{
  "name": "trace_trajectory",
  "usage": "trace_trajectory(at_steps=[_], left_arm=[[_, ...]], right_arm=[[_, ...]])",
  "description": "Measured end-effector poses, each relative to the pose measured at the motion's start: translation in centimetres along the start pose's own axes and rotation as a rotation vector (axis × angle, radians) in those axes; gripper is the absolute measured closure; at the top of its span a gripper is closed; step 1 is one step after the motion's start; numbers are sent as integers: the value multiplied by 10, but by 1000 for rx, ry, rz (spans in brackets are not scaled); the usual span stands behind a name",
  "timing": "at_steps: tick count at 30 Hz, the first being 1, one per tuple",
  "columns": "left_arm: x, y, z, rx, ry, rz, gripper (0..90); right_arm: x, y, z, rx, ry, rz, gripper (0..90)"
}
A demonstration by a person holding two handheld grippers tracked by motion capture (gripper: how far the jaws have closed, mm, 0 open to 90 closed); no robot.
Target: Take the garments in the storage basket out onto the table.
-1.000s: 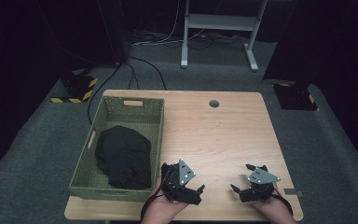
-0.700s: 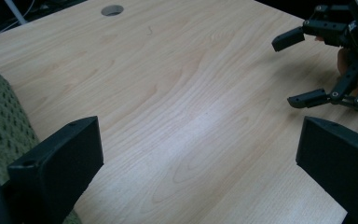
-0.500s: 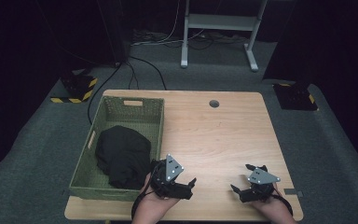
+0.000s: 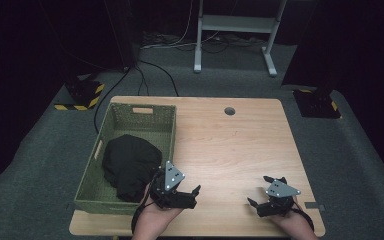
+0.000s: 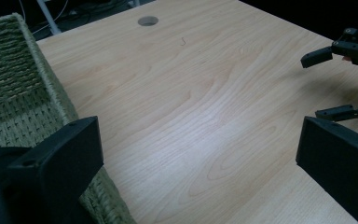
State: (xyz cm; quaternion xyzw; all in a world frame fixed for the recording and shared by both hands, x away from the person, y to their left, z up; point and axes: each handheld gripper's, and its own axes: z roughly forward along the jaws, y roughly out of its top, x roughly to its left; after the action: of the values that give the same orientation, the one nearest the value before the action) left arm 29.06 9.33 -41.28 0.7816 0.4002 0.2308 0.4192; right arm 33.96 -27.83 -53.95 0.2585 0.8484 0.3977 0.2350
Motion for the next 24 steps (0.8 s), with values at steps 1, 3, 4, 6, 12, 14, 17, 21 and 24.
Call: trace_trajectory(at_steps=[1,3,4,6,12,14,17,21,24], left_arm=[[1,0,-1,0,2,-2,6],[3,0,-3,-3,9,-7,6],[5,0,-4,-5,12,-10,6],[8,-1,-5,-7,19,-16,6],[17,-3,-11,-11,41,-38,6],[22,-4,-13,-12,52,-46,7],[28,-5,-17,-18,68,-59,7],[36,-7,-22,-23,89,-76,7],[42,-9,-26,-24,112,-86,7]], right_arm=[[0,0,0,0,0,0,12],[0,0,0,-1,0,0,12],[0,0,0,-1,0,0,12],[0,0,0,-2,0,0,12],[0,0,0,-2,2,0,12],[0,0,0,-3,2,1,12],[0,0,0,-3,2,0,12],[0,0,0,-1,2,0,12],[0,0,0,-2,3,-1,12]])
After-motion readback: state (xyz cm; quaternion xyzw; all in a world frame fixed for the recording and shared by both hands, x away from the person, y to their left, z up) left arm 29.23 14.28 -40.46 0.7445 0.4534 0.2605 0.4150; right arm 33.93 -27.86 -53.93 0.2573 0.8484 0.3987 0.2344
